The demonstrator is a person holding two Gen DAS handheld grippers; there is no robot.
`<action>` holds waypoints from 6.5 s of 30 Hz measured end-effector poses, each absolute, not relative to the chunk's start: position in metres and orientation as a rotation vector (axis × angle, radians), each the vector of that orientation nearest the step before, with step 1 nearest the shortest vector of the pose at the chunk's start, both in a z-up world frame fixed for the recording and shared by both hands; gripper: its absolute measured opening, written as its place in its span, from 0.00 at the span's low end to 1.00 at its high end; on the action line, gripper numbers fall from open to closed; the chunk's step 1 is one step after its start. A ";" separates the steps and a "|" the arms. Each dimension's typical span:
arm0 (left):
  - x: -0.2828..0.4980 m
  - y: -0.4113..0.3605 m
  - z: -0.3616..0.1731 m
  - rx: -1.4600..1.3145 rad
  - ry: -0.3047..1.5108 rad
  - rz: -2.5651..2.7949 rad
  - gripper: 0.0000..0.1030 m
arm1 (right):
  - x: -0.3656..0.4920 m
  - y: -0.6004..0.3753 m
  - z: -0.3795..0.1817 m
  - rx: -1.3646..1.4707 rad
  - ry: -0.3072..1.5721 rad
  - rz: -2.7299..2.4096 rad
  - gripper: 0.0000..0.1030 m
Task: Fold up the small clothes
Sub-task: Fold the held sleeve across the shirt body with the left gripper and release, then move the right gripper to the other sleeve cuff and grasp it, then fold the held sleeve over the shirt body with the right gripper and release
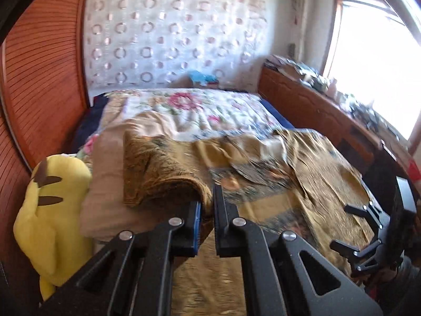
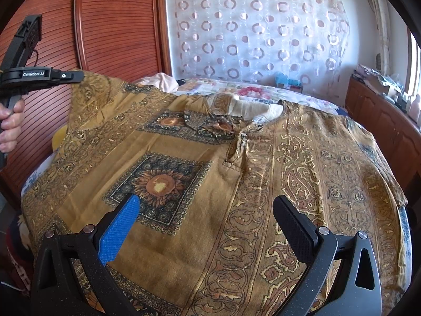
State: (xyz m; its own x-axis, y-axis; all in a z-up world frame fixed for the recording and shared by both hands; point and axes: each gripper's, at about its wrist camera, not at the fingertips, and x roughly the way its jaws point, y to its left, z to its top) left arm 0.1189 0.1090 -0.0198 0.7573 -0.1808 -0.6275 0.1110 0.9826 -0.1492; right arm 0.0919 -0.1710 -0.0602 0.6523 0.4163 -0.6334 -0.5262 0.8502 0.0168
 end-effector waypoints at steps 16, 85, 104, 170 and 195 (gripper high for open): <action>0.098 0.093 -0.029 -0.009 0.759 -0.133 0.30 | 0.091 -0.171 -0.062 -0.195 0.687 0.536 1.00; 0.039 0.168 -0.069 -0.120 0.726 0.045 0.61 | 0.199 0.022 -0.088 -0.547 0.826 0.668 0.99; 0.063 0.107 -0.075 -0.073 0.735 -0.054 0.61 | 0.197 -0.122 -0.055 -0.319 0.823 0.608 0.99; 0.058 0.009 -0.069 -0.069 0.728 -0.235 0.61 | 0.216 -0.433 -0.025 -0.119 0.833 0.148 0.03; 0.055 -0.008 -0.053 -0.047 0.693 -0.270 0.61 | 0.139 -0.335 -0.021 -0.184 0.790 0.398 0.44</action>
